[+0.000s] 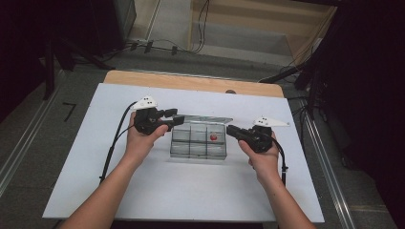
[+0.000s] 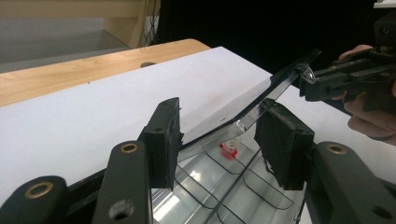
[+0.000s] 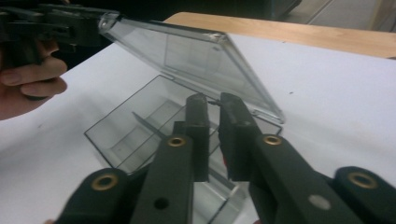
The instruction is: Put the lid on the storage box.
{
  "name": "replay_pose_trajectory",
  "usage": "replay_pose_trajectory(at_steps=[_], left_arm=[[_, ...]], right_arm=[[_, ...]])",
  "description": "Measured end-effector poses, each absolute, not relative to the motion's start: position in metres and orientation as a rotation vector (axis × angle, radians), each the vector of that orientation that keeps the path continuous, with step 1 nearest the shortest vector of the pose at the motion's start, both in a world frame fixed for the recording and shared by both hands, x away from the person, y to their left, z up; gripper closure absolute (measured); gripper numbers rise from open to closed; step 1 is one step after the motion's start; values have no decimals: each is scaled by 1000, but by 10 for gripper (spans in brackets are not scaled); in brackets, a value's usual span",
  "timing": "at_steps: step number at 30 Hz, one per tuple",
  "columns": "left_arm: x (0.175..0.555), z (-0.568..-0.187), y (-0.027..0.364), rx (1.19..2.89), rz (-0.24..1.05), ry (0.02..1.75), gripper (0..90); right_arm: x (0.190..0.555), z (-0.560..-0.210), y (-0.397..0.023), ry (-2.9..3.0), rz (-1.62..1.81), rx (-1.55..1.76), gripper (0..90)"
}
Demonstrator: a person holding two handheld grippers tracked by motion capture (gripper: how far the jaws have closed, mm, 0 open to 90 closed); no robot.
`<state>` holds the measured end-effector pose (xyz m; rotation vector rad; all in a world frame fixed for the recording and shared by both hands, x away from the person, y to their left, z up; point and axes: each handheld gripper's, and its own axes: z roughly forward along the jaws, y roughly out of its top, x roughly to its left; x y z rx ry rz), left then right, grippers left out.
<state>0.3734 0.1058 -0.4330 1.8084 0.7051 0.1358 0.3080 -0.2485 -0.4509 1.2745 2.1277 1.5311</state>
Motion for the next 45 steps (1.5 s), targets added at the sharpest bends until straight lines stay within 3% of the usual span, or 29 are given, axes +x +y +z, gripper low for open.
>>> replay_pose_trajectory(at_steps=[19, 23, 34, 38, 45], left_arm=[[355, -434, 121, 1835, 156, 701, 366], [347, -433, 131, 1819, 148, 705, 442], [333, -443, 142, 1848, 31, 704, 826], [331, -448, 135, 1865, 5, 718, 885], [328, -458, 129, 1866, -28, 744, 890]], right_arm=[[308, -447, -240, 2132, 1589, 1260, 873], [307, -447, -239, 2134, 1589, 1246, 872], [299, -452, -238, 2138, 1584, 1212, 870], [296, -455, -238, 2132, 1586, 1201, 870], [289, -461, -237, 2148, 1565, 1188, 871]])
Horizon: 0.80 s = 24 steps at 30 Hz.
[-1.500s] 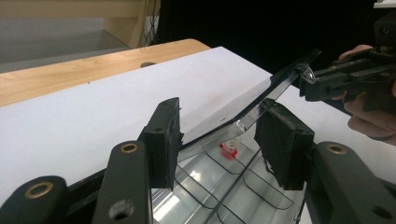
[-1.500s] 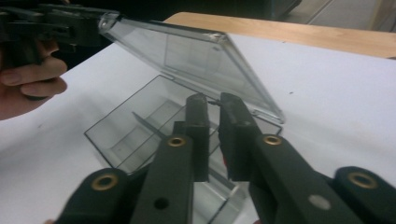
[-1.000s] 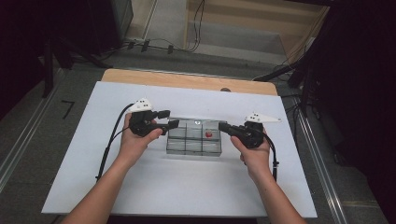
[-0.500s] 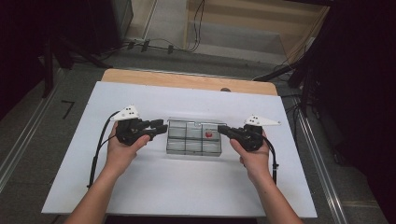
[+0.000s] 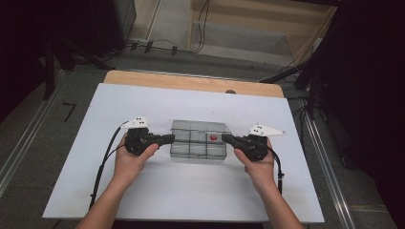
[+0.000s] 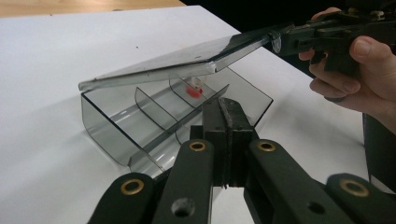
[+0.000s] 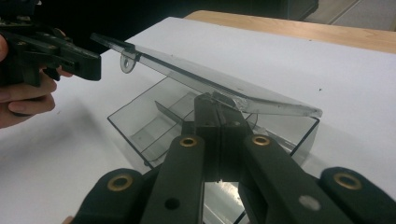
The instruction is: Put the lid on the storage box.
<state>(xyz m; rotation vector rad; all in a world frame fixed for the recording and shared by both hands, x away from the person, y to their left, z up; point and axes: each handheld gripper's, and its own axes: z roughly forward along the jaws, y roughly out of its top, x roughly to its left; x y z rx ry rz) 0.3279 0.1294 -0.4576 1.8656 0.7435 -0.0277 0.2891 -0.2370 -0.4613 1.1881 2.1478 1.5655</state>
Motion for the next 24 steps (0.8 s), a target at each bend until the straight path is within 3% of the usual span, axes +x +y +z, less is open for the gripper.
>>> replay_pose_trajectory(at_steps=[24], left_arm=[[315, -478, 133, 1840, -11, 762, 890]], right_arm=[[269, -486, -238, 2178, 1542, 1176, 871]])
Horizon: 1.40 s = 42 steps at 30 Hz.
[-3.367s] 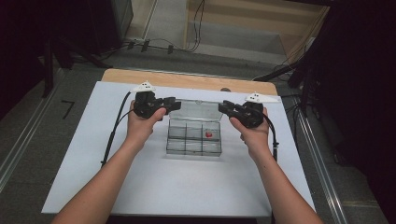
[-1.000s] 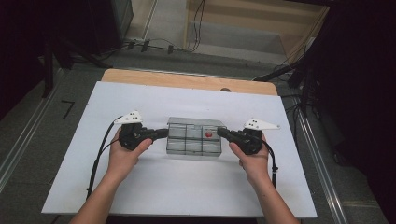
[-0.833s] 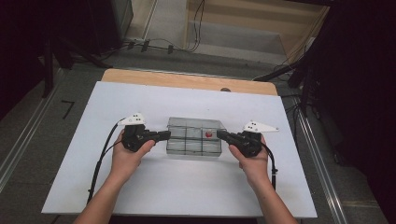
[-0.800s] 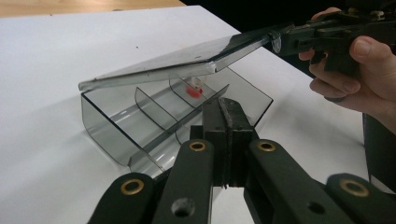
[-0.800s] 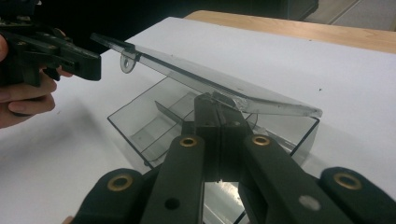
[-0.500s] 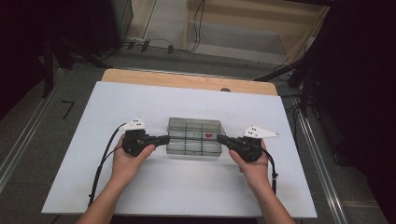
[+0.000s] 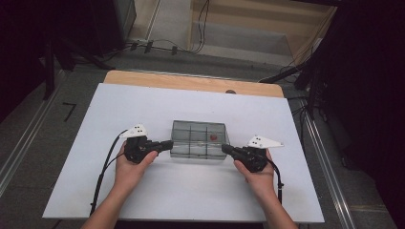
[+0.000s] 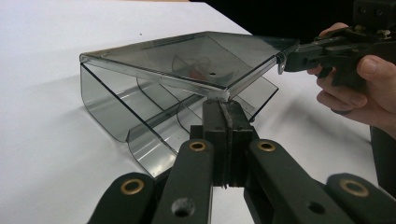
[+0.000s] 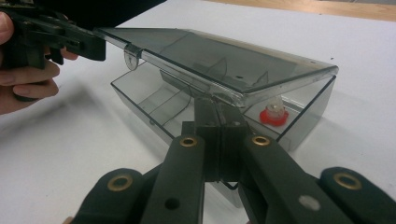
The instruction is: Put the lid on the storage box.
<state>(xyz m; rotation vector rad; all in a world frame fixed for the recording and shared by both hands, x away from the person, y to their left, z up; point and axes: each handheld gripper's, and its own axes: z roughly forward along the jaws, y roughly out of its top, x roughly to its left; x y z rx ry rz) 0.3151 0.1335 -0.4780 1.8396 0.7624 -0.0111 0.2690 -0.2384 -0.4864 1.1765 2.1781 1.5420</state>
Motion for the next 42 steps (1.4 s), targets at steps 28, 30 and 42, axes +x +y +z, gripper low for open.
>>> replay_pose_trajectory(at_steps=[28, 30, 42], left_arm=[[307, -487, 138, 1870, -31, 778, 885], [306, -488, 138, 1873, -38, 781, 884], [300, -496, 142, 1877, -63, 813, 875]], right_arm=[[260, -499, -242, 2206, 1473, 1206, 869], [258, -500, -241, 2208, 1471, 1209, 868], [253, -507, -240, 2224, 1433, 1233, 862]])
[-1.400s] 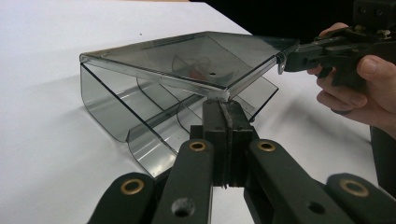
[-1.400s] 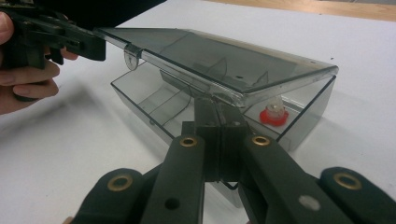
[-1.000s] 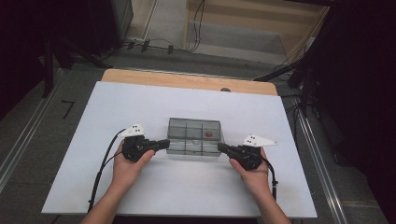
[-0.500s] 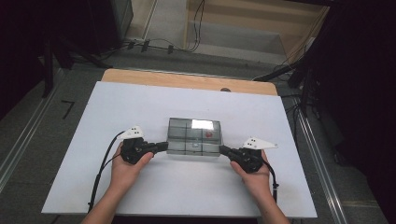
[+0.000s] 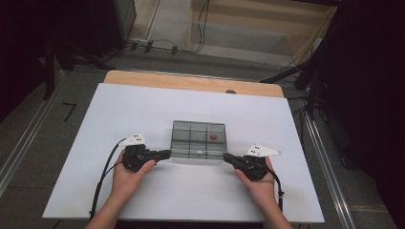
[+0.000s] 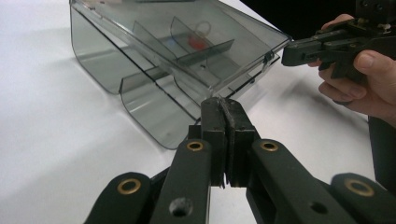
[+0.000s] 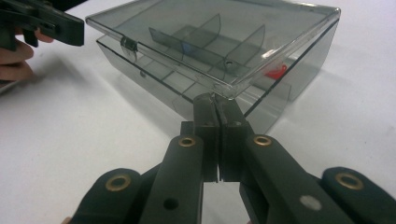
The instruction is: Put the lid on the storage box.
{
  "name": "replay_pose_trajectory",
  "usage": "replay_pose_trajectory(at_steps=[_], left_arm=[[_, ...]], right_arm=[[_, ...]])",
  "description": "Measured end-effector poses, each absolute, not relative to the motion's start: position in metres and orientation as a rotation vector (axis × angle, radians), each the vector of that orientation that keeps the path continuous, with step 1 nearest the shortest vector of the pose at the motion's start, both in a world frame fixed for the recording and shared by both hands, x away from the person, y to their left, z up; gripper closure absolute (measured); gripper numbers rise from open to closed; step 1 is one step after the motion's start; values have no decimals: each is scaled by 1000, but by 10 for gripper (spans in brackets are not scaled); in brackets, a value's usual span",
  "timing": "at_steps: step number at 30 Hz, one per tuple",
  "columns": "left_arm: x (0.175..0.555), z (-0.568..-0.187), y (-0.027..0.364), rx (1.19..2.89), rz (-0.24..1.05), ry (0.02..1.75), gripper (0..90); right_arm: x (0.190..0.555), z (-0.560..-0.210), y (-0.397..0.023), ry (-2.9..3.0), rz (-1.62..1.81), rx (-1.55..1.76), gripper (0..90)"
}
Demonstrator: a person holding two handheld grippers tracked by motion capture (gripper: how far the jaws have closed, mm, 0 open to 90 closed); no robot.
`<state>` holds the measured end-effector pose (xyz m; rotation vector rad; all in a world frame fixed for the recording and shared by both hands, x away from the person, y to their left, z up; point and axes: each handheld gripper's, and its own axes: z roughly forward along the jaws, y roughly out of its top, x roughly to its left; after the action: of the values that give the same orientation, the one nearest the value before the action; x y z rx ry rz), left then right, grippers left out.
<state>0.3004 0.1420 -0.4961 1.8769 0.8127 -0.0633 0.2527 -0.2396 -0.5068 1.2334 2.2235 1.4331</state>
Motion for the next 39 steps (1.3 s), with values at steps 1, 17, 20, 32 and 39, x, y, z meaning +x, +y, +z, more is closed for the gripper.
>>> replay_pose_trajectory(at_steps=[1, 17, 20, 32, 39], left_arm=[[301, -496, 142, 1877, -64, 816, 874], [300, -502, 139, 1888, -61, 826, 869], [297, -500, 140, 1868, -43, 818, 869], [280, -479, 143, 1796, 92, 739, 450], [272, -470, 144, 1766, 128, 705, 208]], right_arm=[[253, -507, -240, 2227, 1428, 1233, 862], [249, -514, -243, 2250, 1410, 1270, 849], [247, -513, -244, 2240, 1409, 1283, 821], [231, -486, -247, 2149, 1536, 1159, 408], [225, -475, -248, 2083, 1522, 1147, 110]])
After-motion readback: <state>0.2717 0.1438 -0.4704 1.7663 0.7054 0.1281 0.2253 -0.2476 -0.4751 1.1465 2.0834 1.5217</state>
